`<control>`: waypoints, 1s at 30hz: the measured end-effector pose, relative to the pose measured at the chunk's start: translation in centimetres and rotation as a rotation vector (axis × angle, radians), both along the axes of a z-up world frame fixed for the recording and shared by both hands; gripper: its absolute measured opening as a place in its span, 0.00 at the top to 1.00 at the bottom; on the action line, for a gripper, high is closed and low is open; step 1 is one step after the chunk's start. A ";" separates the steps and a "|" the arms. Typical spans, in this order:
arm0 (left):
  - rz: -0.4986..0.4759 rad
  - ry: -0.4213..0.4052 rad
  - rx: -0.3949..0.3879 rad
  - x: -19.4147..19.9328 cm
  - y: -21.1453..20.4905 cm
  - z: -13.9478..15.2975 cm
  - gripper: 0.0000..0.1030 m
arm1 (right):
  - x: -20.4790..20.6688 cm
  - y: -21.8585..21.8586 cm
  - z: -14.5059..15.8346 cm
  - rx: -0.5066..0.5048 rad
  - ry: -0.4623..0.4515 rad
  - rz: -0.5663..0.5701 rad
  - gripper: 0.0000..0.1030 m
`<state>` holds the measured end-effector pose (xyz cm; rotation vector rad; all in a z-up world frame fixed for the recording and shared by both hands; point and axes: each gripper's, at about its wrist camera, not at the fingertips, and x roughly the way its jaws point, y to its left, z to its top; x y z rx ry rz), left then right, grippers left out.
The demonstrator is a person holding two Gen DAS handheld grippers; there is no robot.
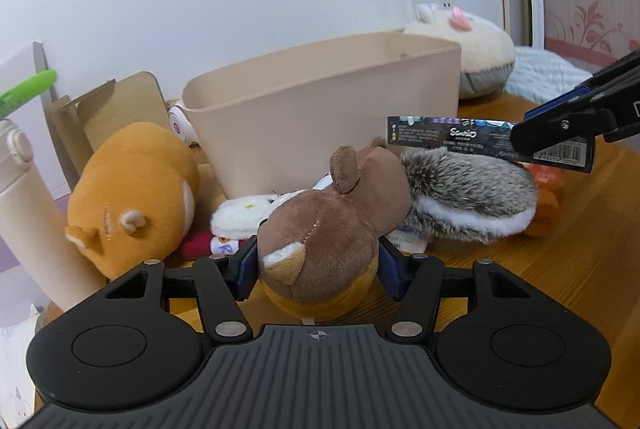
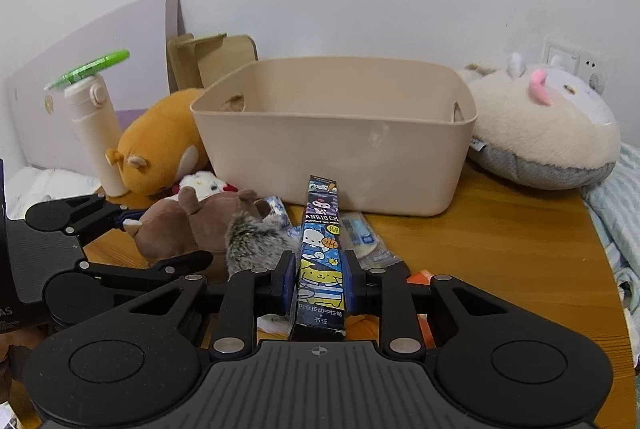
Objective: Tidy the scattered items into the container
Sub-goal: 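Lift both held items over the basket and open both tools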
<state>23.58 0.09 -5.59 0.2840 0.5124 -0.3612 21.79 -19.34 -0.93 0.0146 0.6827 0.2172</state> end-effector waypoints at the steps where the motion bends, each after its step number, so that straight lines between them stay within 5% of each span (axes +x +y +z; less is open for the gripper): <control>1: 0.004 -0.004 -0.008 -0.2 0.2 0.4 0.42 | -0.3 0.0 0.4 0.000 -0.010 0.000 0.79; 17: 0.057 -0.106 -0.086 -1.2 1.5 6.7 0.42 | -2.1 -1.5 6.0 -0.012 -0.160 -0.016 0.78; 30: 0.110 -0.186 -0.152 2.9 1.2 12.7 0.41 | 0.2 -3.8 9.5 -0.018 -0.243 -0.059 0.78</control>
